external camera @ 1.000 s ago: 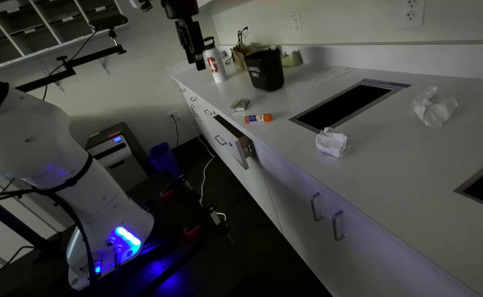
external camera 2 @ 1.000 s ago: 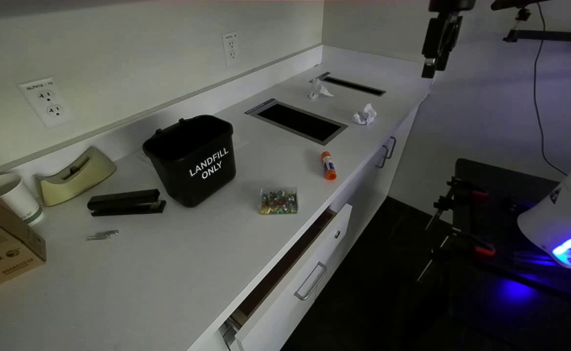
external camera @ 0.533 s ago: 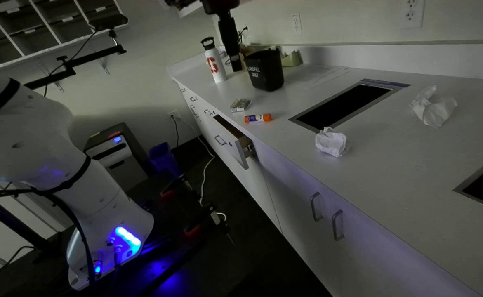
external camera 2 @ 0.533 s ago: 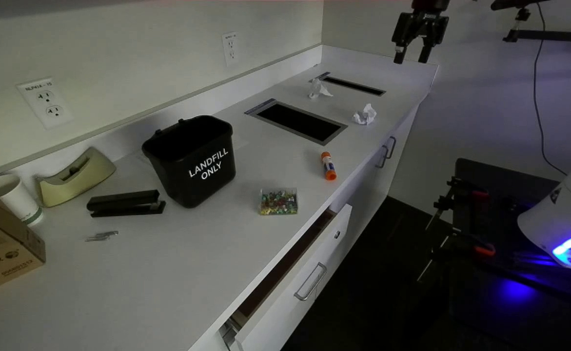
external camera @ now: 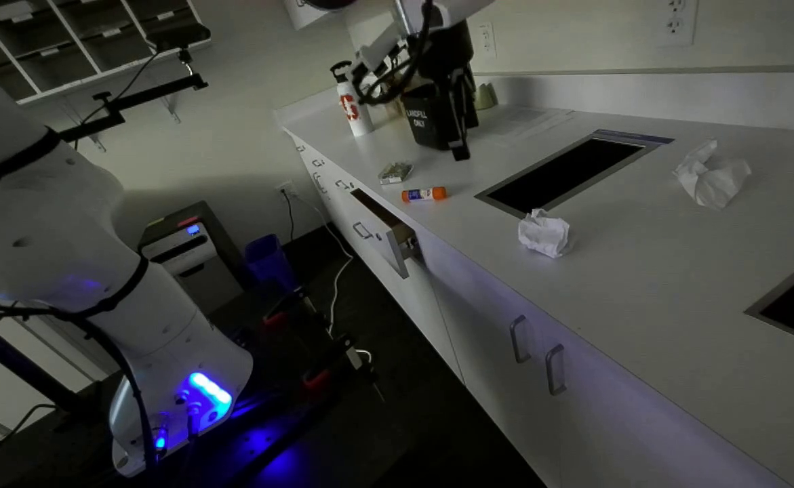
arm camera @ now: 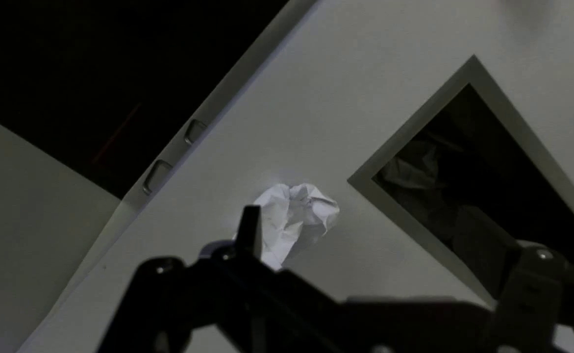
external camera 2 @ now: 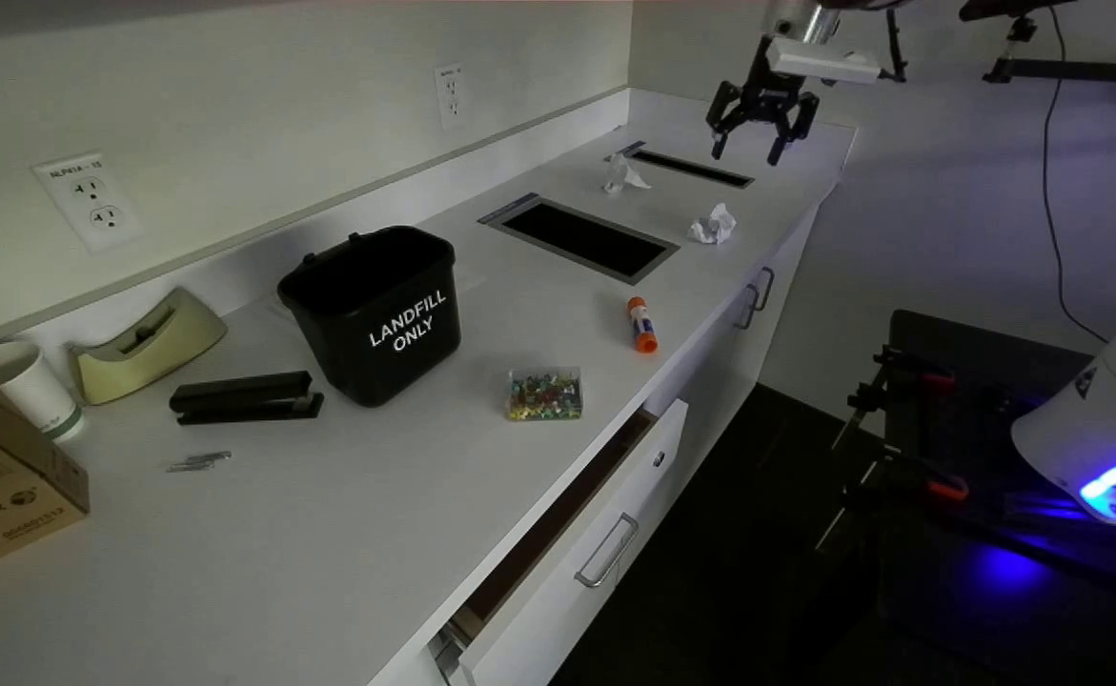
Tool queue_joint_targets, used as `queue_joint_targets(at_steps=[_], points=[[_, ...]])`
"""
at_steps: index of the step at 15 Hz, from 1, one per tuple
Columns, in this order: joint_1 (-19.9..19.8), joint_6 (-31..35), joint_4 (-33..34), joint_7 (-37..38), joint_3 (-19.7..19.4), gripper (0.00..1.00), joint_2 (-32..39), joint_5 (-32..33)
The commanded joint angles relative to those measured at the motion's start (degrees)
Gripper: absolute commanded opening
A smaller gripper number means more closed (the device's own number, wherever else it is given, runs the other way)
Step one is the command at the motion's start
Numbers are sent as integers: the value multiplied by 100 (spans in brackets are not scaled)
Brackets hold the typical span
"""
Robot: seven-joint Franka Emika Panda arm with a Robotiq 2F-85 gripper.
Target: Put the paper closest to you in the black bin
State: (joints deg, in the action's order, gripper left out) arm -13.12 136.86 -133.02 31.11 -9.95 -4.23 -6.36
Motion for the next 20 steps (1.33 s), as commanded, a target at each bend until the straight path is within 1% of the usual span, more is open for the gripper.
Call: queue_joint_targets(at_steps=[1,4,8,10,15,16,17,20], points=[[-33,822,266,1081,-60,100,730,223],[66,1242,434,2086,-272,100,1267,672],[247,1340,703,3086,-641,100,1857,1199],[306,1314,834,3266,-746,100,2089,1192],[427,1300,1075,3304,-800,100,2530,1060],[456,1301,1113,3304,-812,85,2594,1065],[483,1311,1135,3289,-818,74,2637,1067],[564,1302,1210,3295,-852,52,2739,1072]])
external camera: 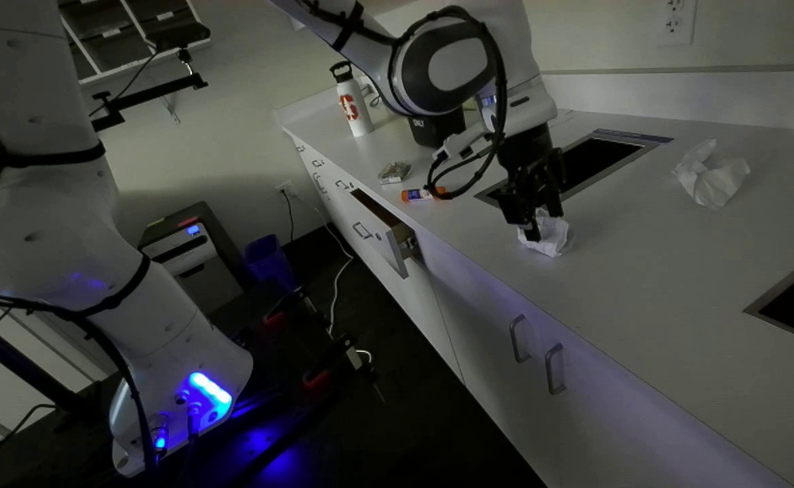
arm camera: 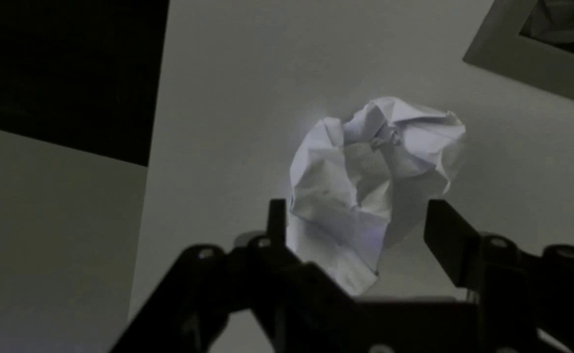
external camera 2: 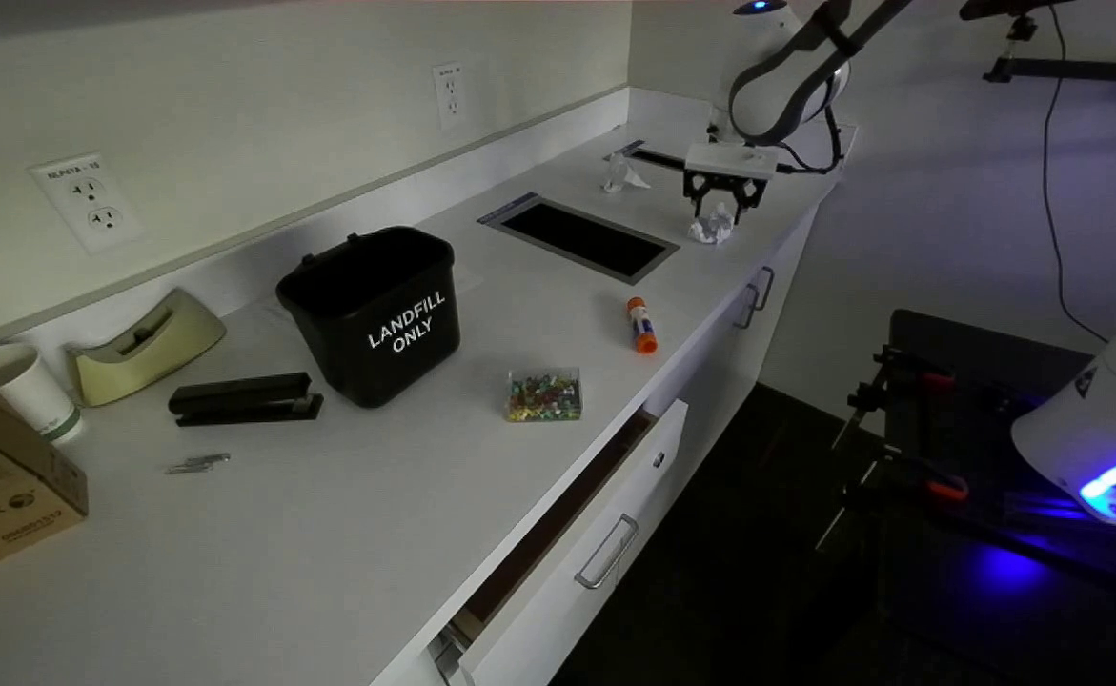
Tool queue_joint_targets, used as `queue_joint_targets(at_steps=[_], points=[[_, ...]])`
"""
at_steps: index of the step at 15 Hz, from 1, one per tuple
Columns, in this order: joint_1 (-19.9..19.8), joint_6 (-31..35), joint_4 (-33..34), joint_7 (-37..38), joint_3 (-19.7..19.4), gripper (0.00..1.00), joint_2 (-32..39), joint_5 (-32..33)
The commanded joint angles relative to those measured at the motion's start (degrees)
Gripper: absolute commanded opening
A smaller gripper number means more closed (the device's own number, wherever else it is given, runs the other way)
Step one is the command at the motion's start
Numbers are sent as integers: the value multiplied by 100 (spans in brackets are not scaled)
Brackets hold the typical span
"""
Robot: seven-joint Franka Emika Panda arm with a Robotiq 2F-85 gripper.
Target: Put the paper closest to you in the black bin
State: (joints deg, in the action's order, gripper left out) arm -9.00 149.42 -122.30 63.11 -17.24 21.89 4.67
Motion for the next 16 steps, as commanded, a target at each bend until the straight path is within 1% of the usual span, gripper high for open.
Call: queue_joint_targets(at_steps=[1,5,6,7,12,14,16], points=[[173,50,153,93,-134,43,145,-34],[216,36,205,82,-156,12,168,-49],[221,38,216,79,-158,5,172,-51],[222,33,224,64,-155,0,173,-54],[213,-67,162,-48,-114,0,77,-71],[275,-101,-112,-230,-125,0,-303,65],[440,-100,-480,-363,-226,0,-846,400]])
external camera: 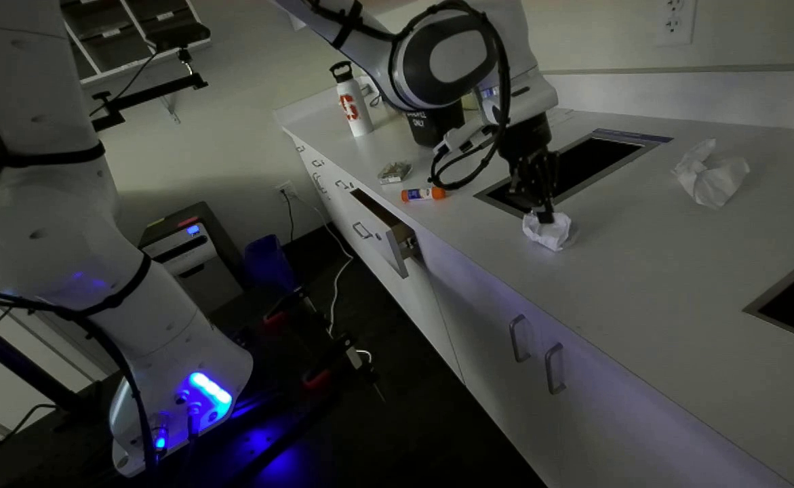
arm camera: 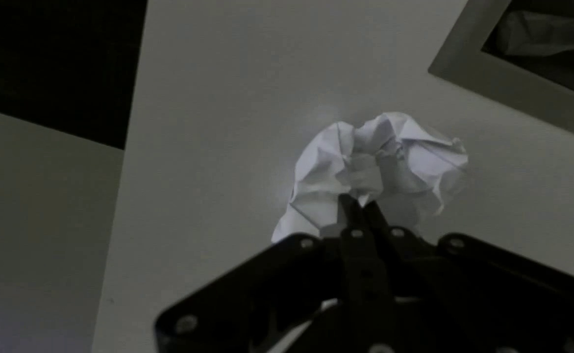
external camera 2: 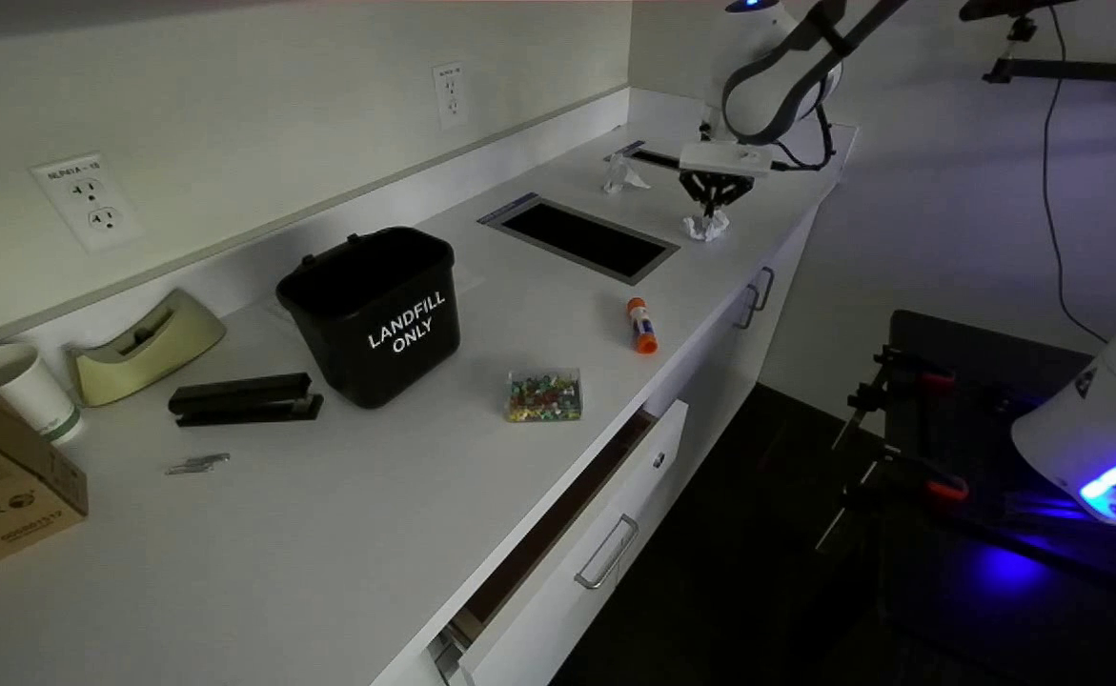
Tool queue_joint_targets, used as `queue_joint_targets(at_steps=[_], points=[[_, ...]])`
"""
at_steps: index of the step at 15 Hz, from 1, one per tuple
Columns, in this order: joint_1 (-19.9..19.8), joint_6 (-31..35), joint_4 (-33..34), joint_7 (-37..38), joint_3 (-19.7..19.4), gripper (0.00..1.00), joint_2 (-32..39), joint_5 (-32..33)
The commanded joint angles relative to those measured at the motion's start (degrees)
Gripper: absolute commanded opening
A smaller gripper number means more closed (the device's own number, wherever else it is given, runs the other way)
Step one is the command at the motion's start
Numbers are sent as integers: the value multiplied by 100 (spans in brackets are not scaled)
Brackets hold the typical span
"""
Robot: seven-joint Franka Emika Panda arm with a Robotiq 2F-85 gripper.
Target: Put the paper closest to you in the black bin
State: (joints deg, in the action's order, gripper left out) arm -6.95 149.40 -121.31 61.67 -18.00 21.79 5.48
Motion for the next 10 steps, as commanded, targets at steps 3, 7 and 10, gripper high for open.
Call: queue_joint_targets(at_steps=[3,7,10], points=[[316,-243,-1016,-590,-63,0,-1684,768],[246,-687,-1493,-1612,466,0,-2848,825],[265,-1097,-1675,-2310,960,0,-3531,632]])
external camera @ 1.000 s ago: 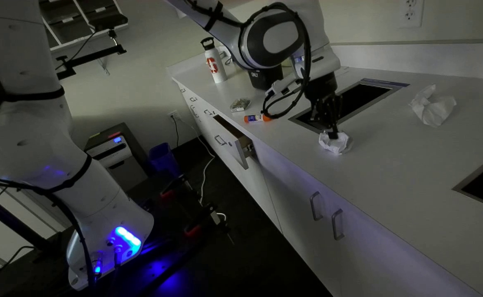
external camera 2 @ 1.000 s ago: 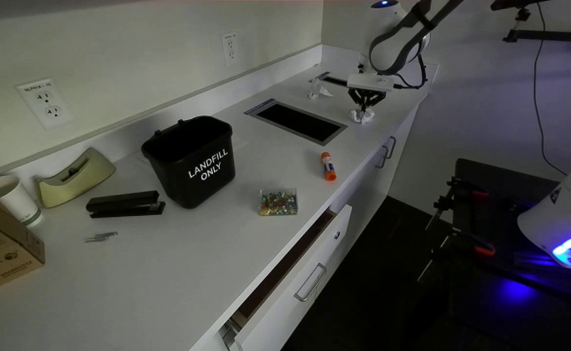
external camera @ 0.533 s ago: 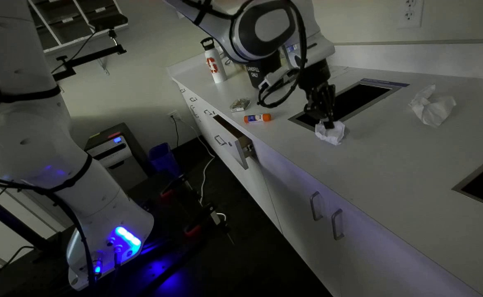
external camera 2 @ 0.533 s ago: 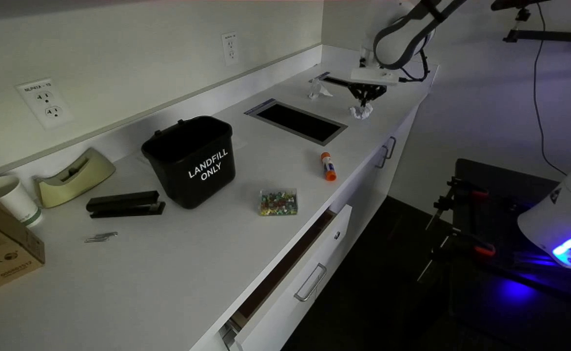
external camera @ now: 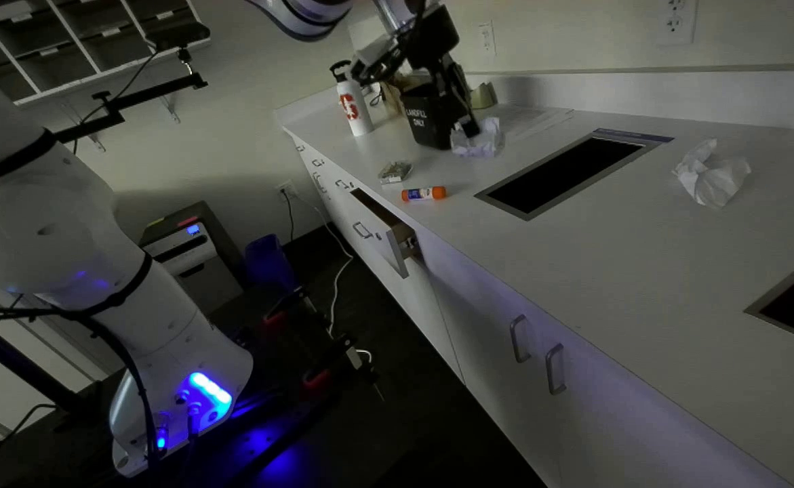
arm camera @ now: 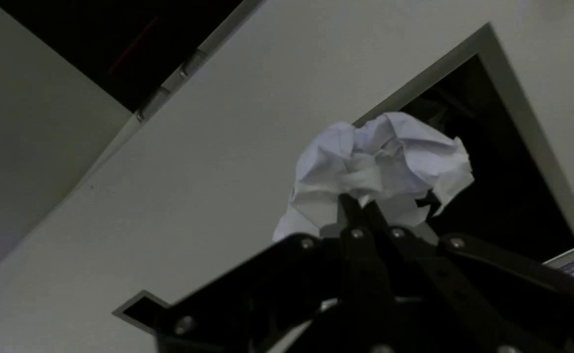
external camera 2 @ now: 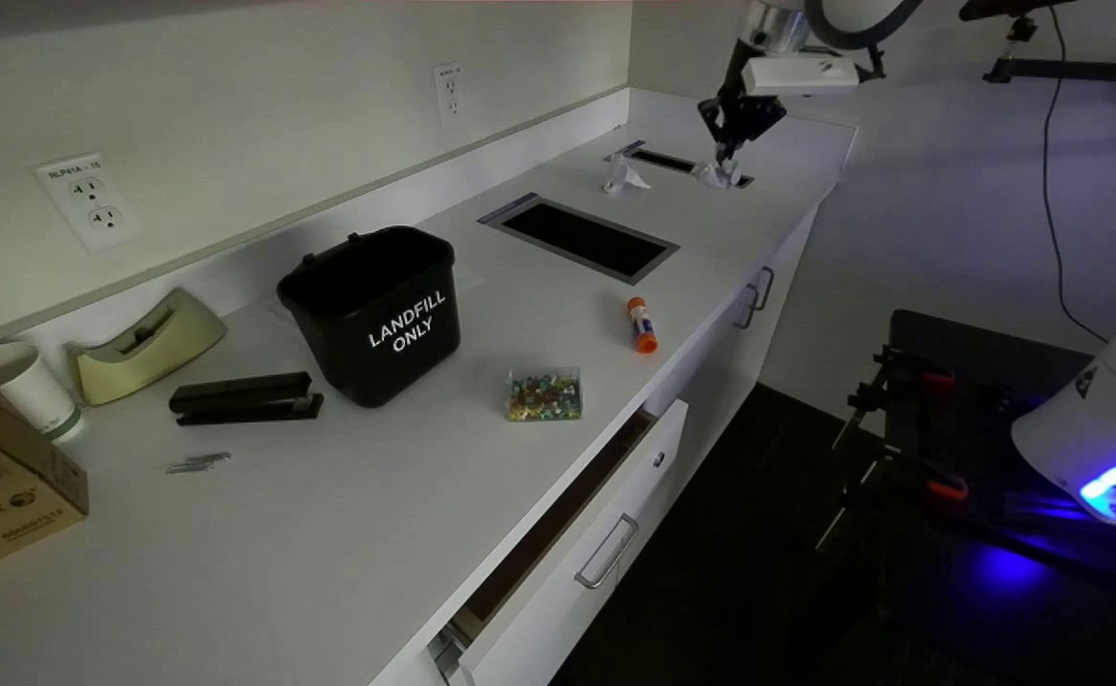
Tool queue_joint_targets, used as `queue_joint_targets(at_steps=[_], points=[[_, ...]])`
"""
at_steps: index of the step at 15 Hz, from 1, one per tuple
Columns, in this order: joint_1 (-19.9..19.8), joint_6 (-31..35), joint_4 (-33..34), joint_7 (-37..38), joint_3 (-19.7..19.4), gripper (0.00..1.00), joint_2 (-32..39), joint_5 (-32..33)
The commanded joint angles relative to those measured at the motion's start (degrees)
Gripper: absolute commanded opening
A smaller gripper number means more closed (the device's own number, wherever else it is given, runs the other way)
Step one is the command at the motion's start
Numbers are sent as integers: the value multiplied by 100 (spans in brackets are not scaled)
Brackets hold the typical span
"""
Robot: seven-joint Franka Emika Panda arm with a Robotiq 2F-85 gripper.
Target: Put the paper closest to you in the black bin
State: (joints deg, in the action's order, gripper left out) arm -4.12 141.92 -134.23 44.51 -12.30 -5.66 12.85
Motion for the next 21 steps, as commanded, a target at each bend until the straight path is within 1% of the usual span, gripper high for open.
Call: queue_joint_targets(at_steps=[1,4,6,9,12,15,16,17,18,21], points=[[11,-450,-414,-815,553,0,-952,-174],[133,-435,-444,-1331,1032,0,-1236,-319],[252,-252,-476,-1601,1352,0,-1330,-390],[515,22,-411,-2008,1726,0,-1326,-556],[854,432,-328,-2508,1967,0,-1192,-830],[1140,1007,-180,-2936,2179,0,-918,-977],[1160,1060,-138,-2920,2265,0,-833,-934],[1065,917,-184,-2789,2366,0,-862,-713],[1071,891,-278,-2707,2334,2,-1000,-846],[1085,890,-275,-2701,2395,2,-905,-796]])
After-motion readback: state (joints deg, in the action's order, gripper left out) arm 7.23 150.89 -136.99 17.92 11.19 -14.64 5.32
